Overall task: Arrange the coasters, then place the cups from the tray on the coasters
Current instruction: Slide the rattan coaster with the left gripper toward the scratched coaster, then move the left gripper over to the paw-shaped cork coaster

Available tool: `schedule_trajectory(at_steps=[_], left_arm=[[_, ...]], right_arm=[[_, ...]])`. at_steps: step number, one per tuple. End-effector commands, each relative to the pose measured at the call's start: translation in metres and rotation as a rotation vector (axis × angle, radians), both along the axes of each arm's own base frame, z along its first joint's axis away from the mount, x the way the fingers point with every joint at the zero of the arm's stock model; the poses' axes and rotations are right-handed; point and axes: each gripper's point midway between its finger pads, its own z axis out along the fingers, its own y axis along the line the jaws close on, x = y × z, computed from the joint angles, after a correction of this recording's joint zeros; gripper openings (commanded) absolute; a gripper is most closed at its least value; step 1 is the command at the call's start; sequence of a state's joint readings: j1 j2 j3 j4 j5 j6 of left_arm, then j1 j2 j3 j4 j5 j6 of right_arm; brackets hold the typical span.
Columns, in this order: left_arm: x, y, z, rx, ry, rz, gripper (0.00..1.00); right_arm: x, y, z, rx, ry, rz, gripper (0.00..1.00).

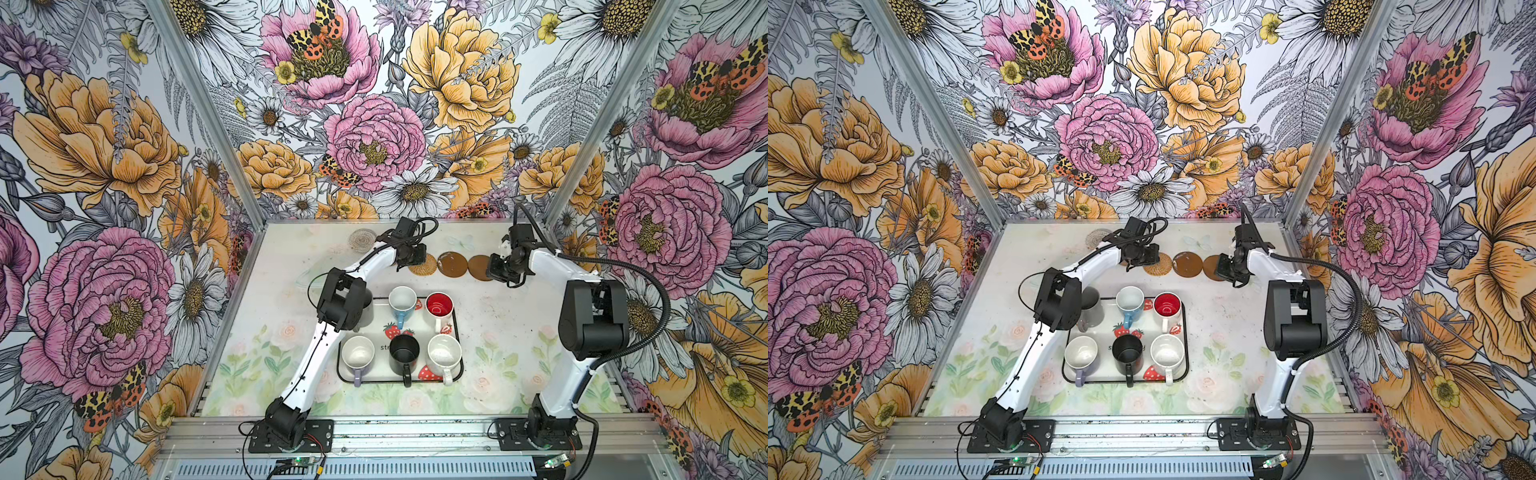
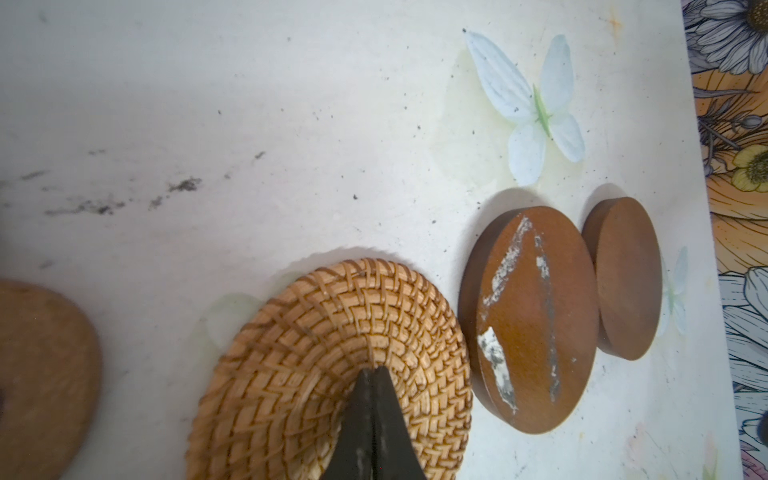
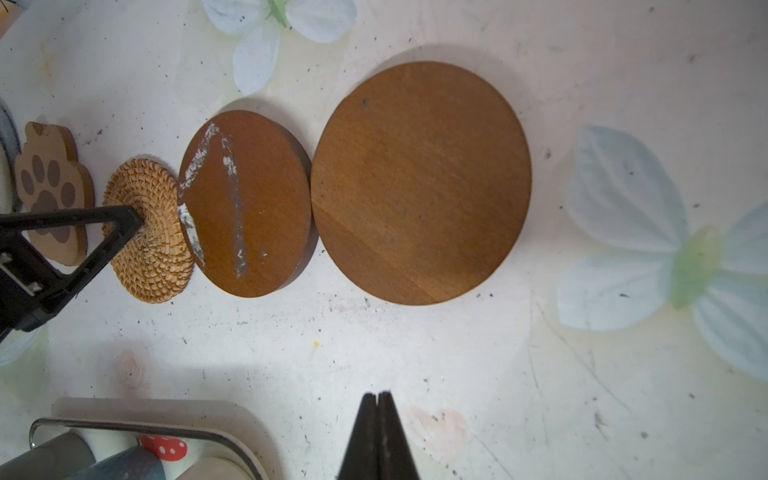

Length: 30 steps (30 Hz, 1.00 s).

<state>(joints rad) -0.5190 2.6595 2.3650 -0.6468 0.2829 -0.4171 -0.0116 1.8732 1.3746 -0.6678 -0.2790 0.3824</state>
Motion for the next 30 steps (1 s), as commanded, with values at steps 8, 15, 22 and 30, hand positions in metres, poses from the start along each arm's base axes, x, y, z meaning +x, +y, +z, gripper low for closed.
schedule_trajectory(at_steps=[8,15,22,30], left_arm=[[0.011,0.006,0.024,-0.020,-0.037,0.019,0.05],[0.012,0.006,0.043,-0.032,-0.065,0.015,0.08],[0.022,0.019,0.080,-0.042,-0.138,0.021,0.12],[0.048,0.067,0.096,0.018,-0.199,0.124,0.20]], right_arm=[[0.001,0.006,0.014,0.018,-0.038,0.006,0.00],[0.002,0.007,0.017,0.024,-0.046,0.011,0.00],[0.006,0.014,0.024,0.040,-0.065,0.023,0.00],[0.008,0.021,0.026,0.045,-0.068,0.037,0.00]])
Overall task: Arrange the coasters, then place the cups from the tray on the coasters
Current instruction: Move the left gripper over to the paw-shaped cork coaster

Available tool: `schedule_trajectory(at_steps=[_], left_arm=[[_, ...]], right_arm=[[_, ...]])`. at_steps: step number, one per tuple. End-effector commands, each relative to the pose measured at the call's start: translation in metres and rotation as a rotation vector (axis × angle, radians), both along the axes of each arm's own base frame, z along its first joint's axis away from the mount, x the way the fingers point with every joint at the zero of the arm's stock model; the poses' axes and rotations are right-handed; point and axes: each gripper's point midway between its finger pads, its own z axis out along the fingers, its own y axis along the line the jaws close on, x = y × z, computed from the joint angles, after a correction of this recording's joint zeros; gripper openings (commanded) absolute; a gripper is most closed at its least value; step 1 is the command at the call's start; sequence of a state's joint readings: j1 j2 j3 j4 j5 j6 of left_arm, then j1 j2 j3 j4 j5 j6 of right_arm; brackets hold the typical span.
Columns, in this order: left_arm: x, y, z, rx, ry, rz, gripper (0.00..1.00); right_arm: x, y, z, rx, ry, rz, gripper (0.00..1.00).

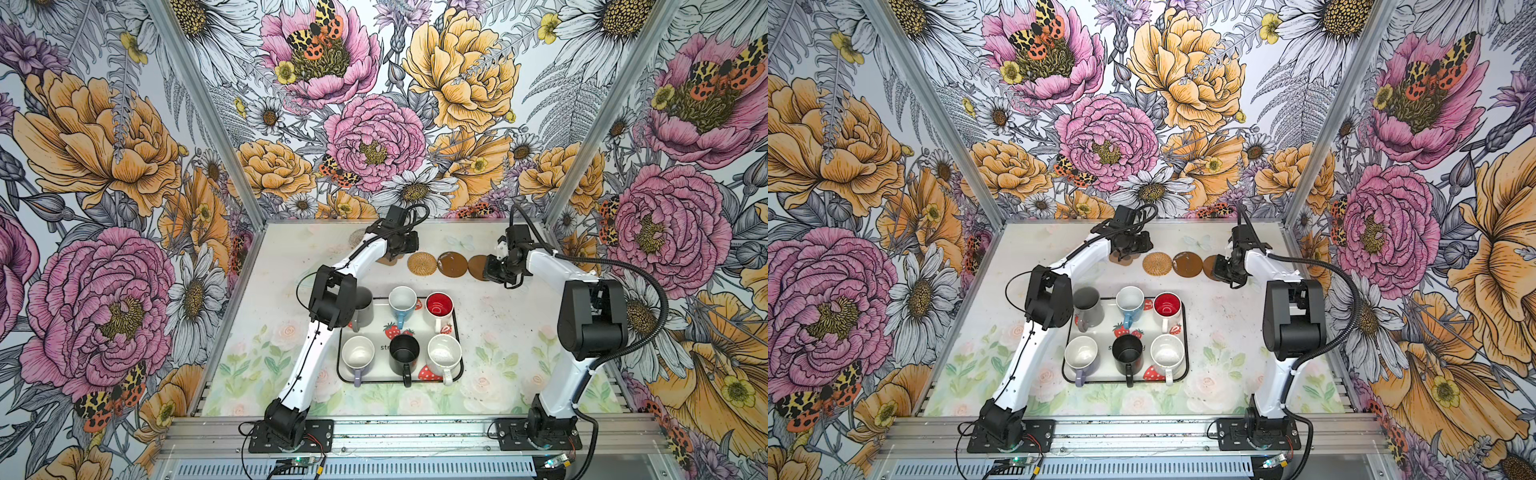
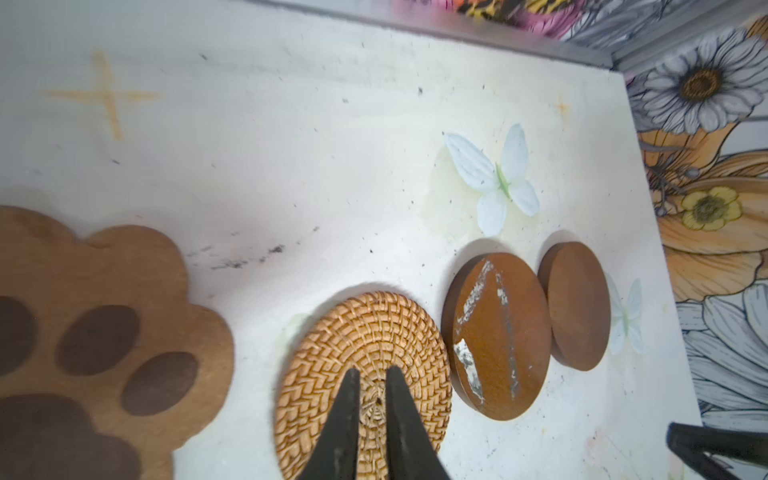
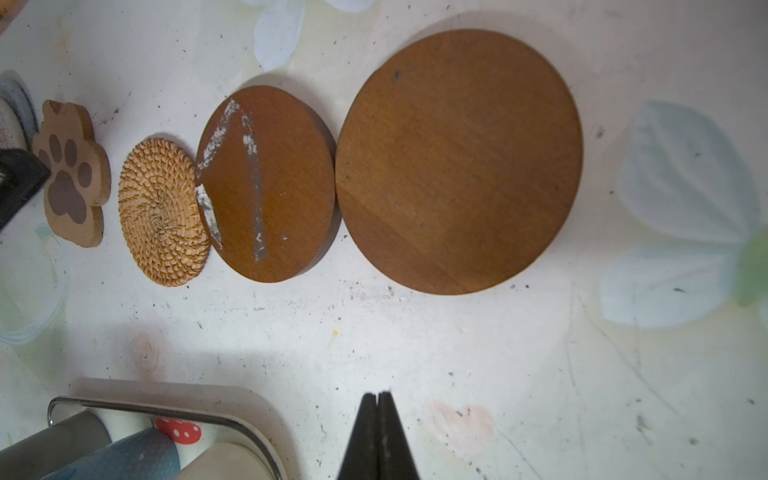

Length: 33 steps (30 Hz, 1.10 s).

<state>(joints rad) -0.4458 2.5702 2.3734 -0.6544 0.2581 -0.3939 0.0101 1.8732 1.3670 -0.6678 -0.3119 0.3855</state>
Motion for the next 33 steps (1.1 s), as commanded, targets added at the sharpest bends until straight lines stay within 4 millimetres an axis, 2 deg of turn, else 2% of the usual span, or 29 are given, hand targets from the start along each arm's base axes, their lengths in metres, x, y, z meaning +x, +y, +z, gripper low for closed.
schedule_trajectory(at_steps=[1,5,9,24,33], left_arm=[[0.022,0.032,0.038,0.063,-0.116,0.073,0.21],[0.039,0.055,0.034,0.156,-0.166,0.149,0.25],[0.050,0.065,0.022,0.190,-0.175,0.192,0.28],[0.071,0.051,-0.018,0.239,-0.230,0.205,0.26],[0.076,0.053,-0.030,0.241,-0.240,0.222,0.25]], right_arm=[[0.011,0.007,0.027,0.015,-0.074,0.004,0.00],[0.011,0.009,0.027,0.015,-0.075,0.010,0.00],[0.009,0.010,0.028,0.012,-0.077,0.012,0.00],[0.010,0.013,0.028,0.029,-0.074,0.020,0.00],[0.009,0.015,0.017,0.037,-0.047,0.022,0.00]])
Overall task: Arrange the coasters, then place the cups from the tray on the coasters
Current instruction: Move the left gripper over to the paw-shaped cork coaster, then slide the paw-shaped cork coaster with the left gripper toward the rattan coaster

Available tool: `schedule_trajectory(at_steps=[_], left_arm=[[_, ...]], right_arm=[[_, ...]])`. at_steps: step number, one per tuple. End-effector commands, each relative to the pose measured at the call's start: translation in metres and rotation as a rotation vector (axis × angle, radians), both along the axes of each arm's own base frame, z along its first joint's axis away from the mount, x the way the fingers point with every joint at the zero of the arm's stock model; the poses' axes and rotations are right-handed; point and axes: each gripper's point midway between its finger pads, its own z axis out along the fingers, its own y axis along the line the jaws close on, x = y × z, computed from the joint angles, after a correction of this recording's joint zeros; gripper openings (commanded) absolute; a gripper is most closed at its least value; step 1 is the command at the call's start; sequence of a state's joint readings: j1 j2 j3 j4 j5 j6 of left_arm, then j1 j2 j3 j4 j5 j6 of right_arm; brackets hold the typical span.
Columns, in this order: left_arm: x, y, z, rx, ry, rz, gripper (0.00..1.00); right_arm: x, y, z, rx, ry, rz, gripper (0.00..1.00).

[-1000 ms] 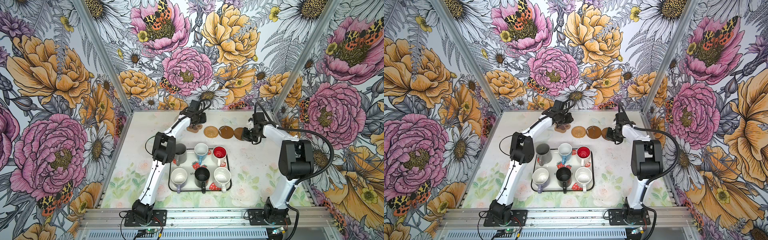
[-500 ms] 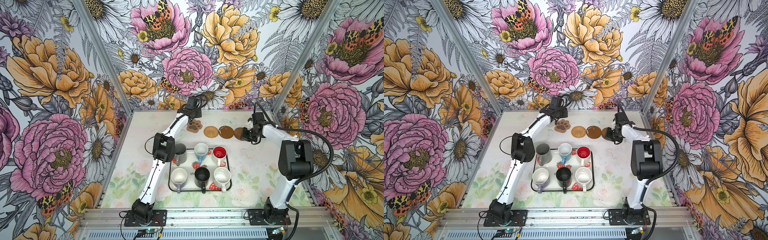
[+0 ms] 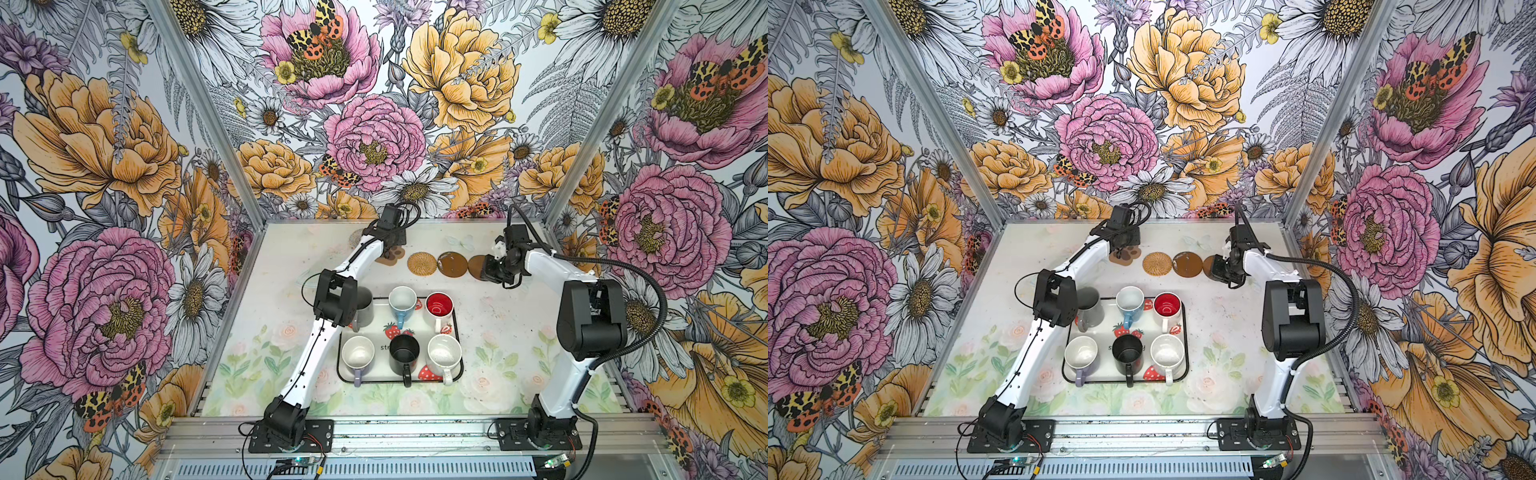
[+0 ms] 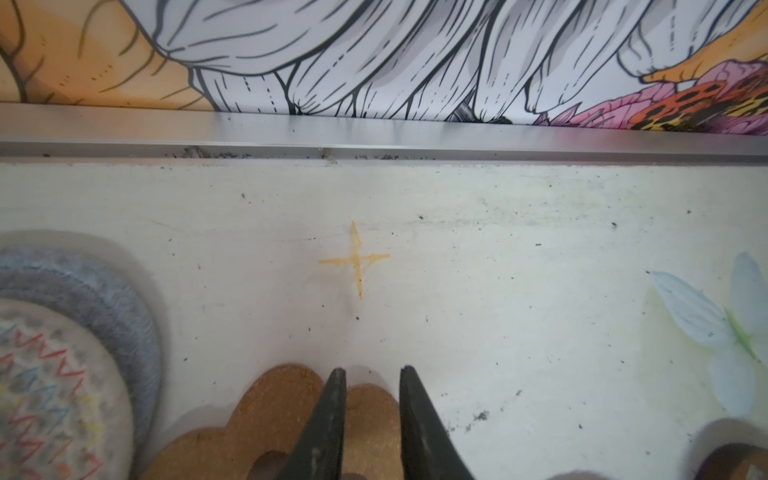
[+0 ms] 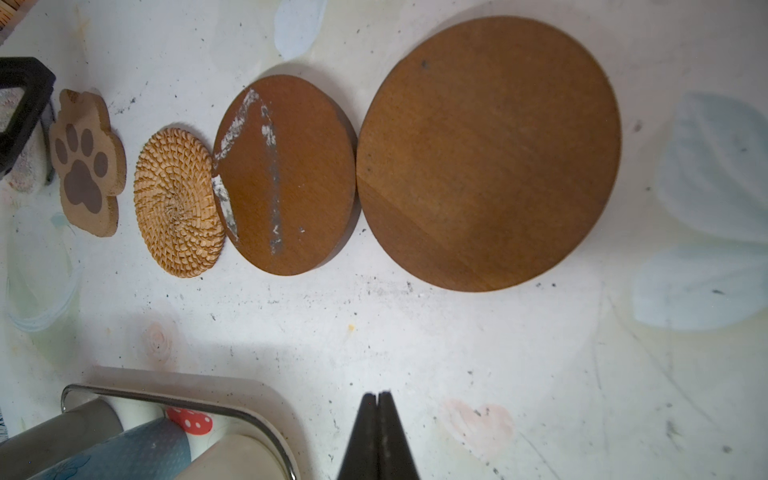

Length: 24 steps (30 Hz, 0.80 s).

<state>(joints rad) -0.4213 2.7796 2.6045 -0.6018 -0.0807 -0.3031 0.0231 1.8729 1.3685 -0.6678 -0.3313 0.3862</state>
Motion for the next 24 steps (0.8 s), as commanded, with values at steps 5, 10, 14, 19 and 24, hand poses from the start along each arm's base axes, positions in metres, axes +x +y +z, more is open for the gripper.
schedule_trajectory(at_steps=[5,10,14,19,24], left_arm=[[0.008,0.009,0.002,-0.005,-0.027,0.031,0.25],[0.002,0.008,-0.007,-0.033,0.014,0.022,0.26],[-0.006,0.005,-0.017,-0.067,0.069,0.005,0.26],[-0.014,0.010,-0.025,-0.085,0.137,0.006,0.25],[-0.028,0.015,-0.032,-0.084,0.201,0.007,0.21]], right_arm=[[0.011,0.007,0.013,0.020,-0.041,0.003,0.00],[0.010,0.007,0.011,0.020,-0.035,0.004,0.00],[0.010,0.007,0.010,0.020,-0.032,0.005,0.00],[0.008,0.007,0.008,0.020,-0.027,0.005,0.00],[0.008,0.010,0.008,0.023,-0.027,0.009,0.00]])
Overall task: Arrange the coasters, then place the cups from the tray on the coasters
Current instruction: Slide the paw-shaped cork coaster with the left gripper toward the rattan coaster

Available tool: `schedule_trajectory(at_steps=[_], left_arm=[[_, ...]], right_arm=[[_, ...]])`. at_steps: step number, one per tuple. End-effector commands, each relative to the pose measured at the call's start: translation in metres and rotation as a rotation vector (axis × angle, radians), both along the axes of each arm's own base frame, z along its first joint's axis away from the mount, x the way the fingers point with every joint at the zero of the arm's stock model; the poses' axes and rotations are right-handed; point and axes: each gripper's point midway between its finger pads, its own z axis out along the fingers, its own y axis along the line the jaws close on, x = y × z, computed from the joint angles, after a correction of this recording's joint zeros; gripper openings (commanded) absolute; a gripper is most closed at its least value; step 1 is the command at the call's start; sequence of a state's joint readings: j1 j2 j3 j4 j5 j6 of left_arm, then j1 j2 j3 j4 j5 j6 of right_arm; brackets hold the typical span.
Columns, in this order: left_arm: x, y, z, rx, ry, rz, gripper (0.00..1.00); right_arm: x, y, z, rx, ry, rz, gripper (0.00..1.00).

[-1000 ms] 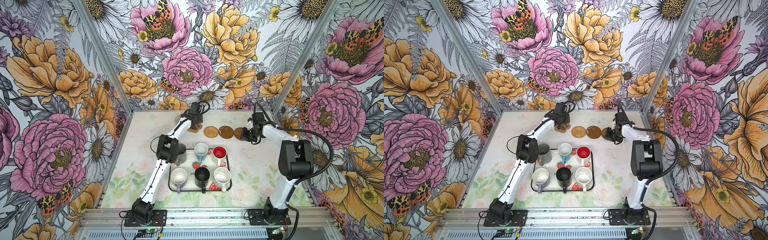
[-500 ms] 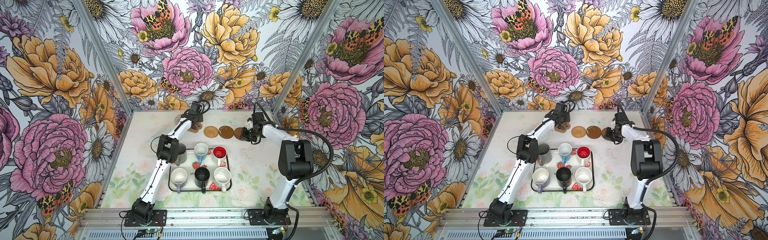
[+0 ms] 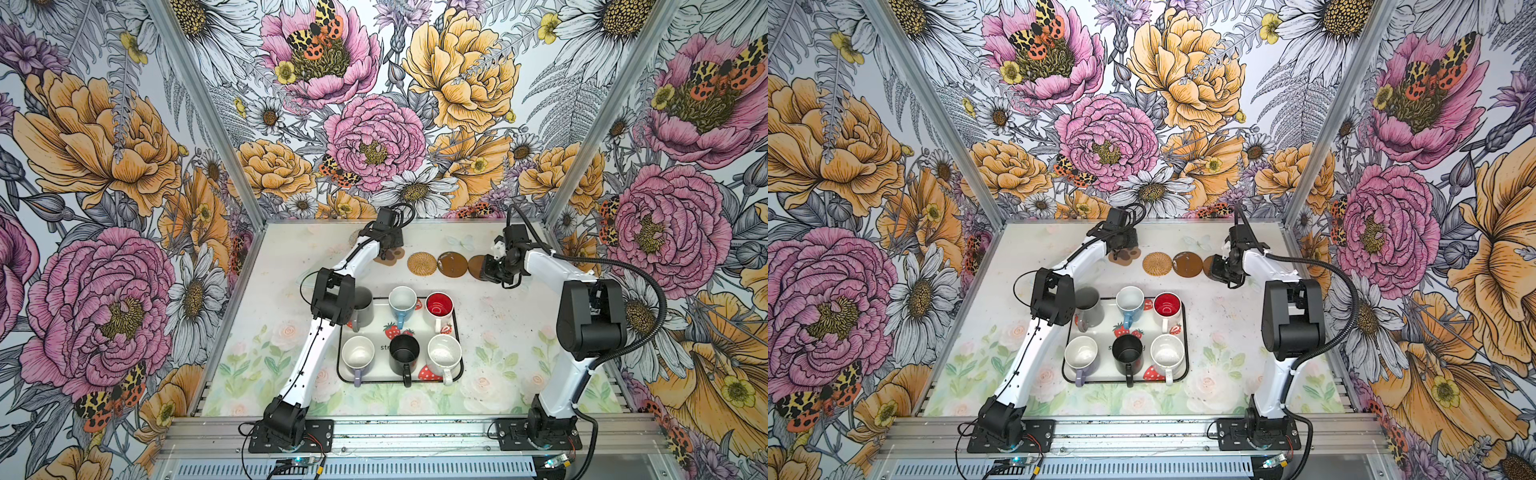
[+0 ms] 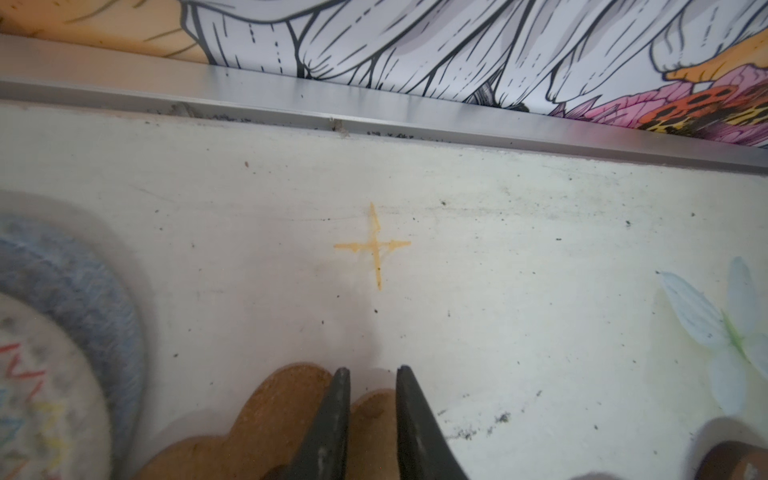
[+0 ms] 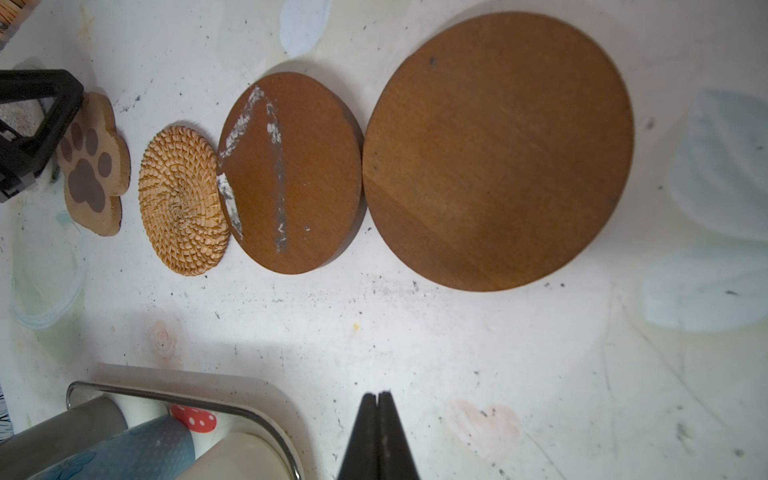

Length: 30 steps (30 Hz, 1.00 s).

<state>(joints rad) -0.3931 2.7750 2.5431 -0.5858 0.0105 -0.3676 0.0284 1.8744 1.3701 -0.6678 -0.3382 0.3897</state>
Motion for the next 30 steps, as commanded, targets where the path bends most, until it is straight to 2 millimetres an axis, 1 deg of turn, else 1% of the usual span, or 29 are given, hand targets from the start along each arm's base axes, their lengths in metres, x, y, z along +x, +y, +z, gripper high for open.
schedule_trajectory(at_steps=[1,5,10,13,16,19,23,26,28,30], left_arm=[[-0.027,0.007,-0.012,-0.003,0.133,-0.009,0.20],[-0.040,0.005,-0.015,-0.015,0.175,-0.019,0.18],[-0.054,0.004,-0.014,-0.036,0.216,-0.022,0.18],[-0.061,-0.002,-0.014,-0.052,0.234,-0.041,0.18],[-0.063,-0.005,-0.009,-0.057,0.230,-0.048,0.19],[-0.058,-0.006,0.002,-0.075,0.211,-0.044,0.22],[-0.040,-0.004,0.034,-0.118,0.143,-0.028,0.24],[-0.028,-0.003,0.069,-0.161,0.078,-0.027,0.27],[-0.025,-0.003,0.095,-0.188,0.039,-0.037,0.28],[-0.026,0.002,0.123,-0.185,-0.006,-0.042,0.30]], right_arm=[[0.008,0.007,0.008,0.016,-0.029,0.006,0.00],[0.007,0.009,0.008,0.014,-0.027,0.009,0.00],[0.006,0.012,0.008,0.014,-0.028,0.015,0.00],[0.006,0.015,0.007,0.014,-0.027,0.018,0.00],[0.005,0.016,0.007,0.015,-0.026,0.021,0.00],[0.005,0.016,0.008,0.014,-0.028,0.020,0.00],[0.004,0.017,0.009,0.015,-0.030,0.023,0.00],[0.005,0.017,0.012,0.013,-0.037,0.020,0.00],[0.006,0.015,0.012,-0.004,-0.039,0.013,0.00],[0.008,0.014,0.017,-0.011,-0.055,0.007,0.00]])
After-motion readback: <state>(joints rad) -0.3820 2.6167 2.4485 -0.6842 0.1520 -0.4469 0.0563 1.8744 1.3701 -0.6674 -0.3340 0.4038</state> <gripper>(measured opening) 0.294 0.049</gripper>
